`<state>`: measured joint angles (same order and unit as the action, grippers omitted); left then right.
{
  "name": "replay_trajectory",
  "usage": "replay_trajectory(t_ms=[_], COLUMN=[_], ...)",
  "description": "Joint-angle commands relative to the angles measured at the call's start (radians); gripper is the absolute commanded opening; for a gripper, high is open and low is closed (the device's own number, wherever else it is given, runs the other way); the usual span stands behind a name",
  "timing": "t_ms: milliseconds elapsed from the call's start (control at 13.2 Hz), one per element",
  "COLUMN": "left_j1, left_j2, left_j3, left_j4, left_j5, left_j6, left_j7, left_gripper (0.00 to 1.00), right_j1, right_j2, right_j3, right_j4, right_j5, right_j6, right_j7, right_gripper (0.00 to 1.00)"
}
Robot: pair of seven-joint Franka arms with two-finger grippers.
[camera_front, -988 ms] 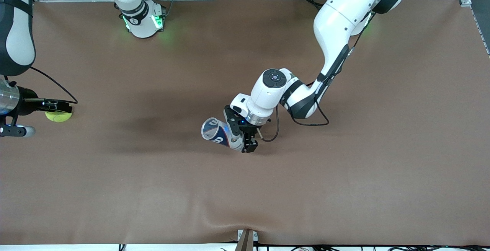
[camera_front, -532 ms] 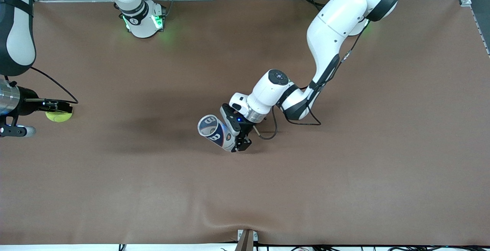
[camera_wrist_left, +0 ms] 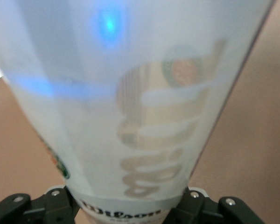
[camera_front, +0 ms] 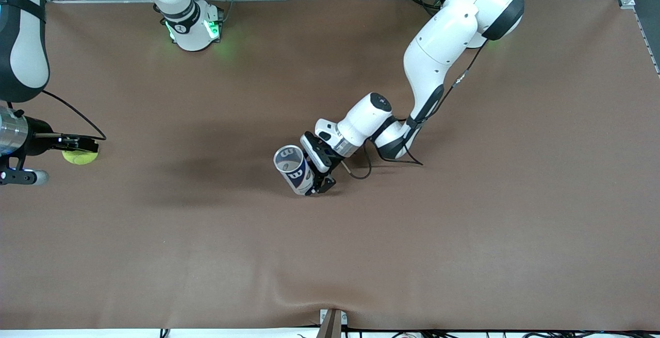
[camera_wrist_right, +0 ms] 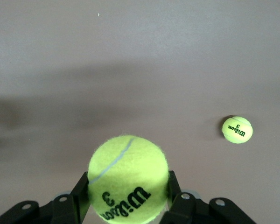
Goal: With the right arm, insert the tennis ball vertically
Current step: 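Rotate the can upright with the left gripper, open end up, then move the ball over the can opening and lower it in with the right gripper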
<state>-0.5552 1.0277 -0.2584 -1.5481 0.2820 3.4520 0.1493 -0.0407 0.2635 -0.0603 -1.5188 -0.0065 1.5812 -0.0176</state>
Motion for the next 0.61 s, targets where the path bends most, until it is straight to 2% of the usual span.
replay_trajectory(t_ms=[0, 532], left_j1=[-0.009, -0.014], left_j2=[-0.003, 0.006], left_j3=[0.001, 0.001], left_j4=[-0.044, -0.081], left_j5=[-0.017, -0.017], left_j6=[0.076, 0.095], left_j7=[-0.04, -0.085], left_gripper=[0.75, 0.76], right_j1=[0.002, 0.113], right_j2=[0.002, 0.01], right_j3=[0.008, 0.01], right_j4=[0.011, 0.011], right_j5=[-0.004, 0.006], right_j6=[-0.004, 0.0], right_j7=[0.044, 0.258], right_gripper=[0.0, 0.0])
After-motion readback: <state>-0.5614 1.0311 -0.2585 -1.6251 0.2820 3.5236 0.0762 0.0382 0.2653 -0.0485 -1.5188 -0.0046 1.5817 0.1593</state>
